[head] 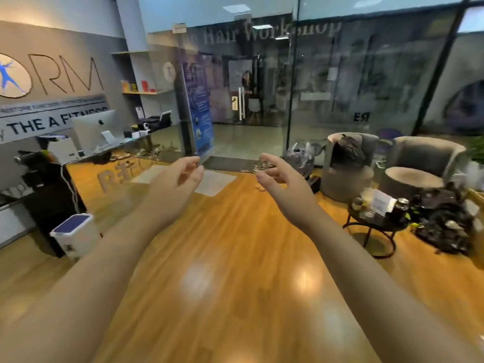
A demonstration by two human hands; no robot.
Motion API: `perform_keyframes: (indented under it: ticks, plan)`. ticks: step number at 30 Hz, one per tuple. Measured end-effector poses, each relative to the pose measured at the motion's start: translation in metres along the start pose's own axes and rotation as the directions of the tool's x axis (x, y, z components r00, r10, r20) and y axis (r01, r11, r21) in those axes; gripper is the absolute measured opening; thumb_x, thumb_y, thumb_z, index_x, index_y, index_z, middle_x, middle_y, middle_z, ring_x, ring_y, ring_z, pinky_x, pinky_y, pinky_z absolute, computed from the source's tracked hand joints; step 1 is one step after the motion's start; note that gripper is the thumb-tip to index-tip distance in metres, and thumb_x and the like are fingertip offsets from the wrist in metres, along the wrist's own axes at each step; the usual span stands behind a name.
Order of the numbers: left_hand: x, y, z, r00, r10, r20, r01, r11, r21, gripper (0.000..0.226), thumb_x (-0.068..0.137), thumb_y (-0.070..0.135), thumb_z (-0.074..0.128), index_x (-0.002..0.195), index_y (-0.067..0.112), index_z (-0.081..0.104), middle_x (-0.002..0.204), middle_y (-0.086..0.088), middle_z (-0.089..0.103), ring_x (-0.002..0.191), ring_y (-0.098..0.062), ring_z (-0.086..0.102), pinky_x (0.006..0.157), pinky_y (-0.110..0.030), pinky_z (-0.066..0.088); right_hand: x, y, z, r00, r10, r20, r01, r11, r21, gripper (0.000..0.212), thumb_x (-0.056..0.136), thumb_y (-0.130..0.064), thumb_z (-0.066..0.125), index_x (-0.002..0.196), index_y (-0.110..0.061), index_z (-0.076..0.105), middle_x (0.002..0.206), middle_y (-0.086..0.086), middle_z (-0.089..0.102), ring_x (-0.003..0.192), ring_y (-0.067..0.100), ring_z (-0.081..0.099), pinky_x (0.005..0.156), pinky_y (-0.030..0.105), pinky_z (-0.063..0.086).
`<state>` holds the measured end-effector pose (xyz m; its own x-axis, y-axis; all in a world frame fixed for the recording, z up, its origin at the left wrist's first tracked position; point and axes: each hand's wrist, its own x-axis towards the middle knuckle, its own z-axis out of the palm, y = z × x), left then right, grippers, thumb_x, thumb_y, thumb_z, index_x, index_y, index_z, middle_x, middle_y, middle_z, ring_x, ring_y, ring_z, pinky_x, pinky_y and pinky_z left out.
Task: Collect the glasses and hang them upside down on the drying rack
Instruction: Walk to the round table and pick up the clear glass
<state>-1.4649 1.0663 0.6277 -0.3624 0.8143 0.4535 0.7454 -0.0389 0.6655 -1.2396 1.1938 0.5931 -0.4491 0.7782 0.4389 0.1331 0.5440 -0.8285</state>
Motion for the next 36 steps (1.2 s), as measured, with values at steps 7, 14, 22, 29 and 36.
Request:
perform_keyframes:
  ticks: [7,14,22,29,36]
  plan:
    - [0.155,-0.02,0.116,0.981,0.127,0.145,-0.114,0.989,-0.098,0.046,0.105,0.044,0.048,0.147,0.026,0.052,0.137,0.007,0.06,0.122,-0.011,0.055,0.1,-0.032,0.044,0.108,0.084,-0.042,0.984,0.067,-0.168,-0.083,0.992,-0.093,0.055,0.097,-0.066,0.055,0.148,-0.048,0.047,0.121,-0.02,0.067,0.109,-0.007,0.06,0.085,0.02,0.048]
    - [0.33,-0.01,0.219,0.93,0.284,0.235,-0.256,0.956,-0.143,0.047,0.105,0.049,0.047,0.148,0.029,0.05,0.137,0.008,0.06,0.12,-0.009,0.054,0.092,-0.026,0.042,0.241,0.144,-0.117,0.95,0.061,-0.308,-0.124,0.974,-0.191,0.066,0.095,-0.065,0.056,0.155,-0.04,0.045,0.115,-0.021,0.069,0.106,-0.015,0.059,0.075,0.003,0.047]
    - [0.477,-0.005,0.382,0.819,0.43,0.381,-0.318,0.892,-0.322,0.051,0.102,0.057,0.047,0.147,0.034,0.05,0.14,0.01,0.059,0.123,-0.011,0.056,0.101,-0.034,0.047,0.343,0.244,-0.18,0.88,0.12,-0.46,-0.25,0.94,-0.232,0.069,0.093,-0.065,0.057,0.155,-0.035,0.046,0.116,-0.018,0.068,0.105,-0.005,0.064,0.079,0.012,0.047]
    - [0.614,0.018,0.537,0.64,0.569,0.517,-0.384,0.819,-0.425,0.054,0.101,0.056,0.05,0.151,0.034,0.047,0.144,0.01,0.056,0.128,-0.013,0.054,0.104,-0.04,0.047,0.413,0.34,-0.251,0.705,0.202,-0.68,-0.447,0.871,-0.205,0.06,0.096,-0.065,0.055,0.151,-0.044,0.046,0.118,-0.019,0.065,0.104,-0.007,0.06,0.078,0.014,0.045]
    - [0.681,0.065,0.724,0.505,0.658,0.558,-0.402,0.752,-0.523,0.046,0.104,0.037,0.056,0.149,0.029,0.049,0.139,0.005,0.059,0.123,-0.015,0.055,0.1,-0.035,0.046,0.459,0.445,-0.341,0.555,0.274,-0.786,-0.596,0.79,-0.145,0.055,0.101,-0.057,0.054,0.153,-0.039,0.047,0.12,-0.011,0.069,0.105,-0.002,0.057,0.075,0.012,0.039]
